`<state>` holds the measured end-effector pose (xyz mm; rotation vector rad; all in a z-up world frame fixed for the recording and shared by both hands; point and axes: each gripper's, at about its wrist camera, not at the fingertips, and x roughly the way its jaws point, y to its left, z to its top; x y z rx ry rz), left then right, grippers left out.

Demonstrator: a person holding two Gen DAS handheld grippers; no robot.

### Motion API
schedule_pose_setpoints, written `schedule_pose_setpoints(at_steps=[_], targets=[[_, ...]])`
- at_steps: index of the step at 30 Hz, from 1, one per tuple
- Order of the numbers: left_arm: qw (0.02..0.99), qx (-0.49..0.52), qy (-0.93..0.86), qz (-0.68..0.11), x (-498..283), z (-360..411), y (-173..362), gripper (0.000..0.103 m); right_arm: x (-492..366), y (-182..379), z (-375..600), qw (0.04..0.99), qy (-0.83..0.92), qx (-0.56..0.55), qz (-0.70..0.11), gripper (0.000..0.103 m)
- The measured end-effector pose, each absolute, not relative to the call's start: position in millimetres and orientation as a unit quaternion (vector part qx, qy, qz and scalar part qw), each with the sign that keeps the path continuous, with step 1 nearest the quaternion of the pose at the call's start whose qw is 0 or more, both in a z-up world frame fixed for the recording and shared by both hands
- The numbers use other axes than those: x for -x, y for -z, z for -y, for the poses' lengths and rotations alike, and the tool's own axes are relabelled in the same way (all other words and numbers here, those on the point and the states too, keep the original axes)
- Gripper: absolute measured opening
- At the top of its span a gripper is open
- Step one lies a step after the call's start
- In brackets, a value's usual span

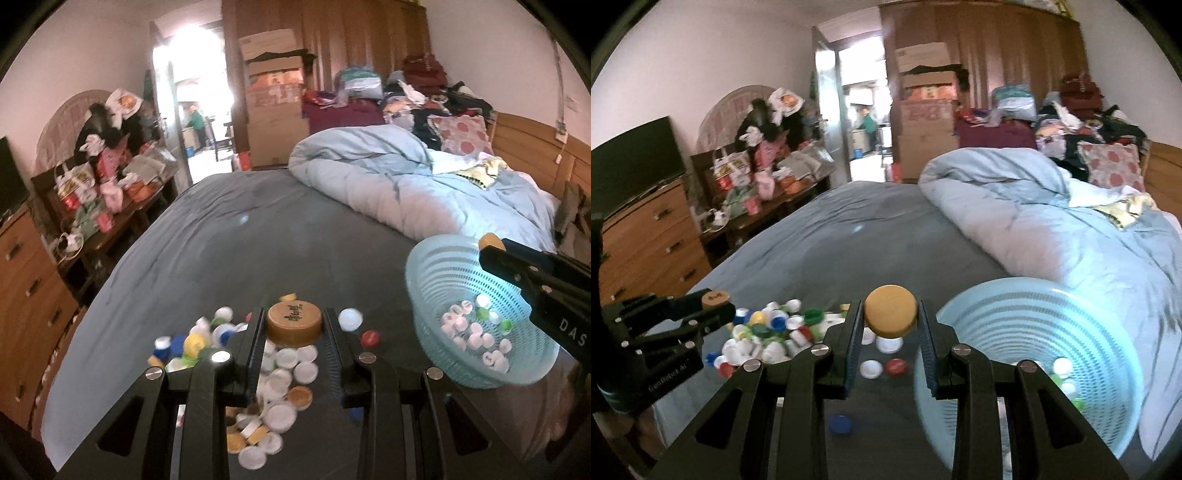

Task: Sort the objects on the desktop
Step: 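Carry the tan and yellow caps over the teal basket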

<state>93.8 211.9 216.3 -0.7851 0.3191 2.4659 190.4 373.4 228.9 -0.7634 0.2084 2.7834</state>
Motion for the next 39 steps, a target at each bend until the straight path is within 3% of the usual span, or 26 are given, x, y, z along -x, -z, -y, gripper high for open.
schedule_pose_setpoints(at_steps=[28,39], targets=[[0.410,0.326,-0.823,-0.221,-131,-428,-197,0.032,-270,-220,-504,0.269,-0.916,0.236,-0.180,0.025],[0.444,0.350,-0.785,-0.252,-146,-469,-180,0.032,-281,-216,-515,0.293,-0.905,0.238,-0.196,0.025]])
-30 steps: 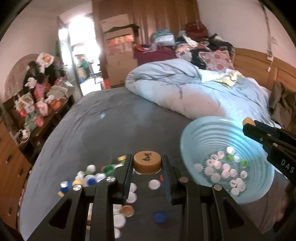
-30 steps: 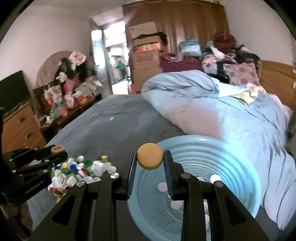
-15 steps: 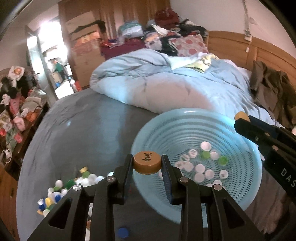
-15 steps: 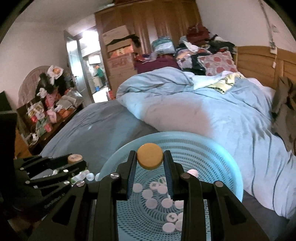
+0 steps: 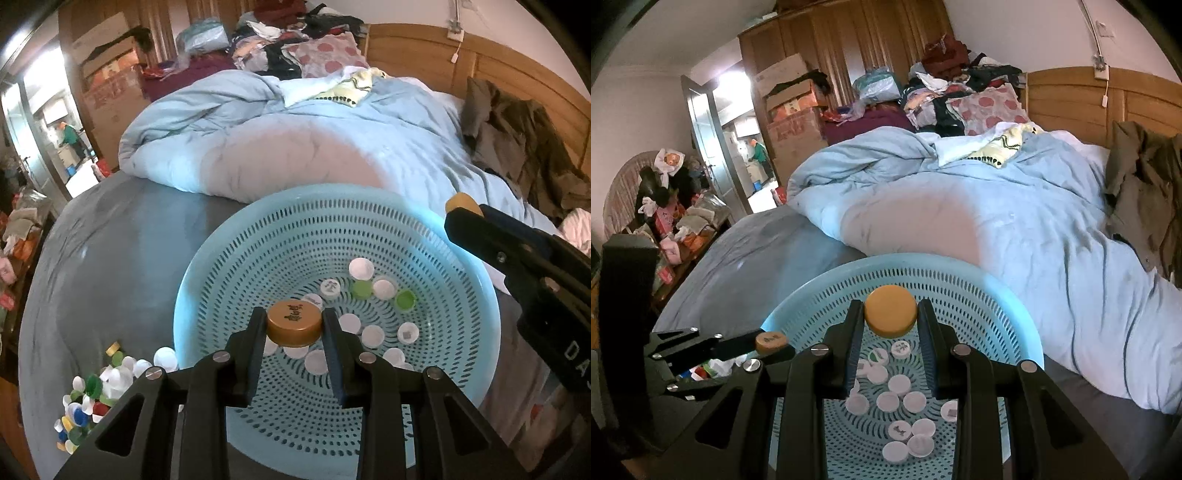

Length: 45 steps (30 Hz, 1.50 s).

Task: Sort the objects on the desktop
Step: 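Carry the tan and yellow caps over the teal basket, then open both grippers to drop the caps into the basket, then move both grippers back from the basket to the cap pile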

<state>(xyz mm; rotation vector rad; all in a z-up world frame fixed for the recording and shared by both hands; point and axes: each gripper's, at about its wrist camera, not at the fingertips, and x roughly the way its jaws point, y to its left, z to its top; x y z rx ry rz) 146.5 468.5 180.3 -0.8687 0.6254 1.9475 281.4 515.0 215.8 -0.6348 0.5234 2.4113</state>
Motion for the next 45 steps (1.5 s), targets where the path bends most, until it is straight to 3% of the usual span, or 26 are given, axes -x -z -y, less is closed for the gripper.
schedule_pose_setpoints(at_steps=[8,9,10,11,12,26,32,36,39,42,45], targets=[[0.442,0.342,-0.790,-0.251,-145,-474,-185,0.033,-282,-214,-516,0.294,-0.904,0.240,-0.195,0.025],[0.440,0.336,-0.793,-0.254,-146,-474,-186,0.052,-282,-214,-517,0.300,-0.903,0.240,-0.192,0.027],[0.435,0.331,-0.796,-0.260,-147,-474,-186,0.090,-282,-213,-517,0.314,-0.900,0.240,-0.184,0.032],[0.430,0.321,-0.802,-0.263,-148,-473,-187,0.101,-283,-213,-517,0.321,-0.899,0.236,-0.182,0.052],[0.424,0.303,-0.812,-0.263,-150,-470,-190,0.103,-286,-214,-518,0.322,-0.900,0.230,-0.186,0.065],[0.424,0.309,-0.811,-0.258,-139,-440,-193,0.103,-284,-220,-514,0.311,-0.910,0.214,-0.171,0.065],[0.394,0.328,-0.847,-0.139,-103,-287,-177,0.103,-275,-227,-490,0.277,-0.927,0.204,-0.149,0.065],[0.304,0.369,-0.872,-0.102,-92,-152,-122,0.103,-259,-231,-467,0.247,-0.938,0.210,-0.125,0.065],[0.258,0.430,-0.861,-0.087,-91,-94,-73,0.098,-247,-231,-448,0.225,-0.944,0.216,-0.106,0.065],[0.250,0.460,-0.848,-0.077,-101,-77,-42,0.085,-234,-230,-426,0.201,-0.950,0.222,-0.084,0.065],[0.251,0.457,-0.850,-0.071,-111,-84,-33,0.085,-220,-222,-410,0.181,-0.951,0.243,-0.057,0.065]])
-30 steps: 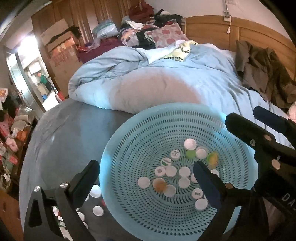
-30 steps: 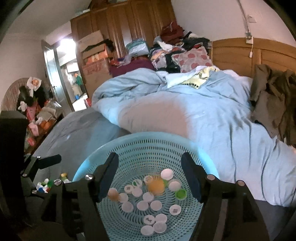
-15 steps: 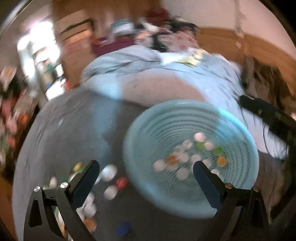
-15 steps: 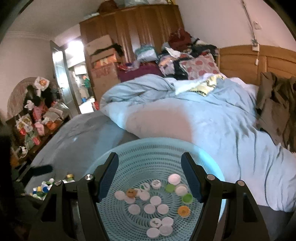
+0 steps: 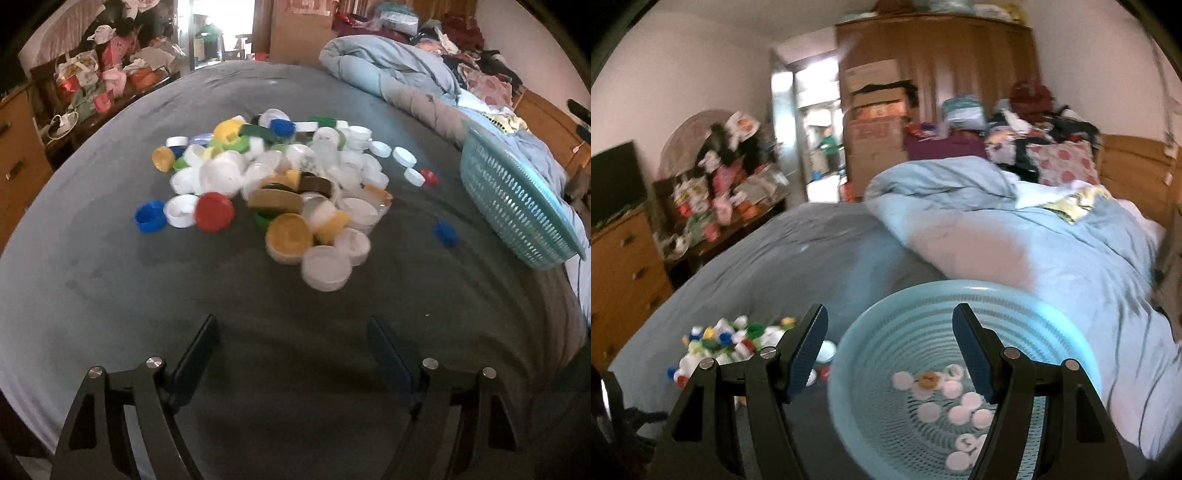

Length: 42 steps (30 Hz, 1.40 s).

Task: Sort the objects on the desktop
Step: 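Move both grippers back from the basket to the cap pile, then grasp a white cap with the left gripper while the right grasps a blue cap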

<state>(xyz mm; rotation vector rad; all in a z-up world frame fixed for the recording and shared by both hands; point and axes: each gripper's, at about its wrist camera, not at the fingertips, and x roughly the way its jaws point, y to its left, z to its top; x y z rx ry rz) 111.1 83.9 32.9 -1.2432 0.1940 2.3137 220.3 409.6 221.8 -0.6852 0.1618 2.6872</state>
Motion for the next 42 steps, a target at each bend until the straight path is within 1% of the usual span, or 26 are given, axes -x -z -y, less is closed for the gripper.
schedule_pose_setpoints(at_steps=[3,4,5,7,8,9,10,11,14,16,17,20,23,26,31,37,38,39,40,42], targets=[[0.253,0.449,-0.853,-0.079,-110,-99,-32,0.084,-213,-214,-403,0.175,-0.950,0.257,-0.037,0.065],[0.258,0.449,-0.852,-0.076,-108,-104,-31,0.077,-213,-212,-403,0.174,-0.949,0.259,-0.036,0.065],[0.258,0.450,-0.852,-0.076,-105,-107,-30,0.074,-212,-210,-403,0.173,-0.949,0.262,-0.035,0.065],[0.249,0.451,-0.853,-0.082,-97,-113,-26,0.058,-210,-207,-404,0.172,-0.947,0.268,-0.036,0.065],[0.247,0.452,-0.853,-0.078,-93,-113,-24,0.057,-208,-204,-404,0.170,-0.946,0.272,-0.035,0.065],[0.247,0.453,-0.854,-0.072,-90,-111,-24,0.052,-209,-204,-404,0.168,-0.946,0.275,-0.034,0.065],[0.246,0.452,-0.855,-0.066,-89,-110,-25,0.035,-208,-202,-403,0.162,-0.946,0.278,-0.034,0.065],[0.246,0.452,-0.855,-0.063,-87,-109,-26,0.033,-208,-201,-398,0.154,-0.947,0.280,-0.036,0.064],[0.246,0.445,-0.860,-0.049,-89,-101,-31,0.033,-206,-195,-386,0.086,-0.951,0.291,-0.063,0.056],[0.241,0.434,-0.867,-0.046,-93,-93,-36,0.033,-195,-181,-377,0.011,-0.943,0.319,-0.098,0.056],[0.235,0.429,-0.871,-0.045,-95,-88,-38,0.033,-187,-169,-370,-0.015,-0.932,0.347,-0.102,0.056],[0.218,0.419,-0.881,-0.042,-100,-71,-40,0.033,-163,-129,-344,-0.046,-0.894,0.441,-0.066,0.056],[0.205,0.420,-0.883,-0.030,-98,-58,-37,0.033,-145,-86,-328,-0.053,-0.853,0.519,-0.030,0.056],[0.205,0.410,-0.888,-0.024,-98,-54,-40,0.033,-140,-69,-331,-0.046,-0.841,0.538,-0.027,0.056],[0.217,0.410,-0.886,-0.016,-98,-55,-38,0.033,-136,-57,-338,-0.043,-0.834,0.547,-0.059,0.056],[0.227,0.411,-0.883,-0.012,-101,-59,-38,0.033,-127,-50,-326,-0.059,-0.831,0.551,-0.045,0.056],[0.227,0.412,-0.882,-0.011,-100,-59,-38,0.033,-125,-48,-324,-0.059,-0.830,0.552,-0.042,0.054],[0.227,0.414,-0.882,-0.011,-101,-59,-37,0.033,-122,-45,-323,-0.059,-0.829,0.555,-0.041,0.046],[0.226,0.415,-0.881,-0.009,-100,-59,-36,0.033,-120,-42,-322,-0.059,-0.826,0.559,-0.041,0.042],[0.226,0.416,-0.881,-0.008,-100,-58,-35,0.033,-116,-35,-322,-0.055,-0.821,0.567,-0.041,0.027]])
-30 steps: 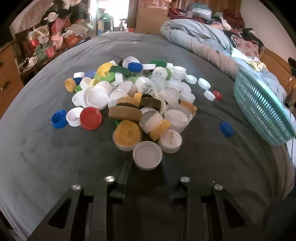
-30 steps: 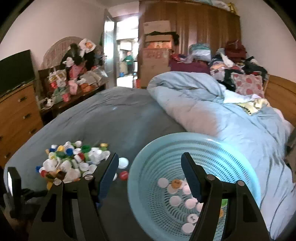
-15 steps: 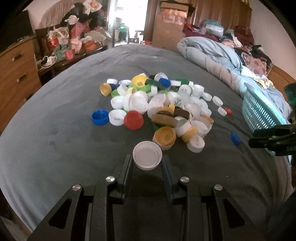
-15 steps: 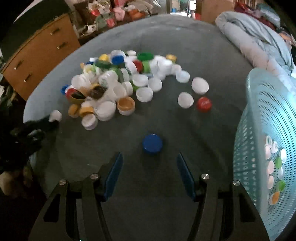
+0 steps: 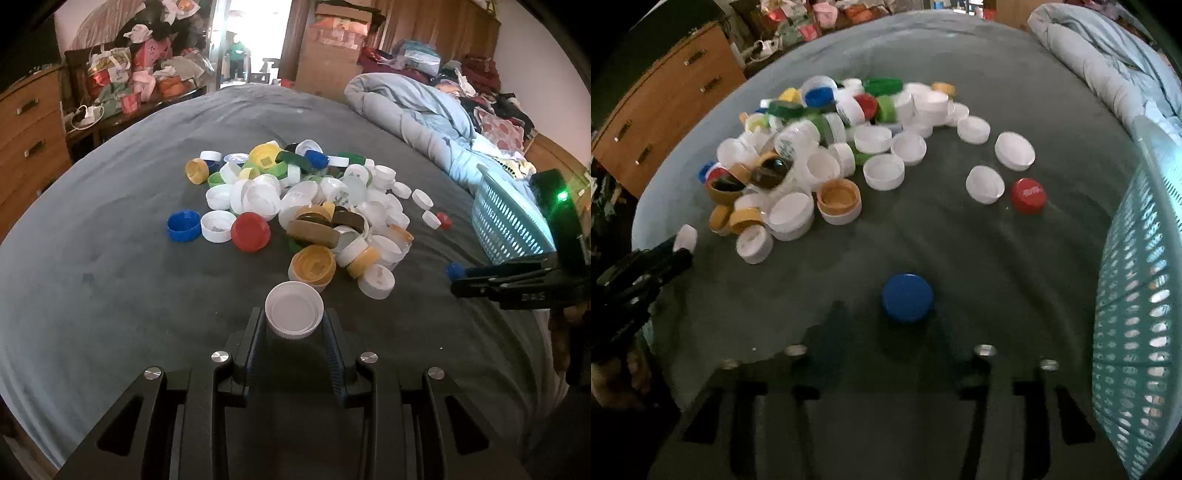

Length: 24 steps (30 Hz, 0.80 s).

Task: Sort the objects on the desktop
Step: 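Grasp a white cap with the left gripper while the right grasps a blue cap, then carry the white and blue caps over the teal basket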

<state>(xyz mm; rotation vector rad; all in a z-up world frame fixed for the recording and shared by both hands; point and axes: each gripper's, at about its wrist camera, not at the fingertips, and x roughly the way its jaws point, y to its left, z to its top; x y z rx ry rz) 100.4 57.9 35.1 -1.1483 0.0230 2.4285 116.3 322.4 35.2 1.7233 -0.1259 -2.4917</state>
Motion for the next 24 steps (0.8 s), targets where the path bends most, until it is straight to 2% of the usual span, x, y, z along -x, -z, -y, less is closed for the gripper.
schedule_pose_setpoints(at_steps=[4,8,18,24], targets=[[0.225,0.422,-0.878,-0.004,-99,-55,-32,0.033,-118,-38,-323,0.050,0.825,-0.562,0.039,0.024],[0.209,0.421,-0.882,0.012,-95,-45,-39,0.033,-128,-67,-305,0.061,0.854,-0.516,0.022,0.024],[0.094,0.377,-0.921,0.015,-83,-3,-83,0.033,-110,-123,-194,0.143,0.896,-0.420,-0.014,0.024],[0.074,0.363,-0.929,0.011,-69,-7,-108,0.033,-95,-151,-177,0.131,0.917,-0.376,-0.031,0.024]])
